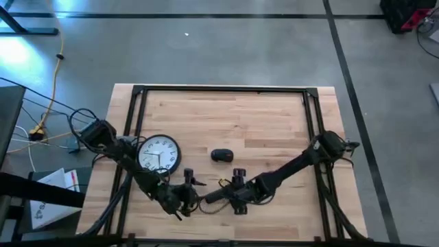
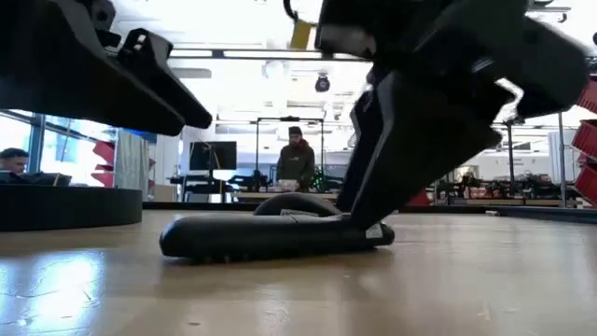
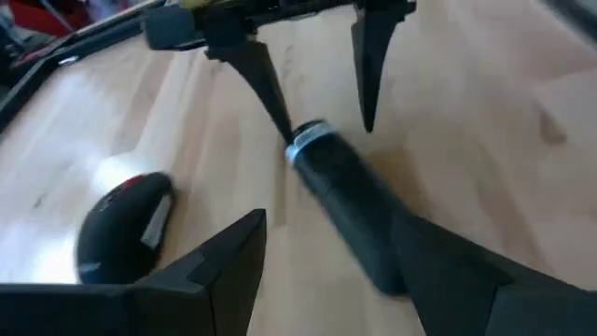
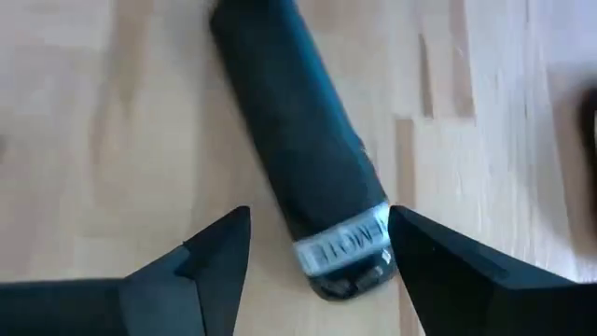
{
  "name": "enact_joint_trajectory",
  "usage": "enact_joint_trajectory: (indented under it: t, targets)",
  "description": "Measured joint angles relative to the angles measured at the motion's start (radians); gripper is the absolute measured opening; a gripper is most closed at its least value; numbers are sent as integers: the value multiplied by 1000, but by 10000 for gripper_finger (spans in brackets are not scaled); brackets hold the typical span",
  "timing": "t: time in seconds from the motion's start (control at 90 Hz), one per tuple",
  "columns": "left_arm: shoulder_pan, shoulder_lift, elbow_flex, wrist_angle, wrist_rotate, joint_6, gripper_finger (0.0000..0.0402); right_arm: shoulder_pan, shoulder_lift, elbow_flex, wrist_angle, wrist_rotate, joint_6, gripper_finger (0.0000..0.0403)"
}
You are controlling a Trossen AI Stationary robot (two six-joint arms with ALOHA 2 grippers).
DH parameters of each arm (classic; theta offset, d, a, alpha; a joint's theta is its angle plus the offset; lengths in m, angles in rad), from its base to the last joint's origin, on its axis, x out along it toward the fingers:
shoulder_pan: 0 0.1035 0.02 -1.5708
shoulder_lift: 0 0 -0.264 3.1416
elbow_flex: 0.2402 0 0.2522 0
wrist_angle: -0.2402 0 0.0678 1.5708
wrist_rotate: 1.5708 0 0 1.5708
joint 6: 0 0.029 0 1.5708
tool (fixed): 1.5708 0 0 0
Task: Insert battery
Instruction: Open the remote battery compartment
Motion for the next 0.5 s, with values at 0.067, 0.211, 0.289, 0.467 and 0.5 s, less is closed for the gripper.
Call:
enact_joint_trajectory:
  t: [0.067,0.211,0.289,0.467,0.5]
  targets:
    - [1,28,0,58,9,-25,214,5,1,0,19,11,-54,225]
    - [-3,107,22,130,10,-100,214,-15,2,0,62,1,-135,225]
    - [-2,147,46,145,7,-139,214,-37,2,0,90,-31,-157,225]
    - [10,227,100,167,-16,-241,214,-63,18,2,192,-112,-166,225]
    - [15,240,109,166,-17,-250,214,-63,24,2,199,-119,-167,225]
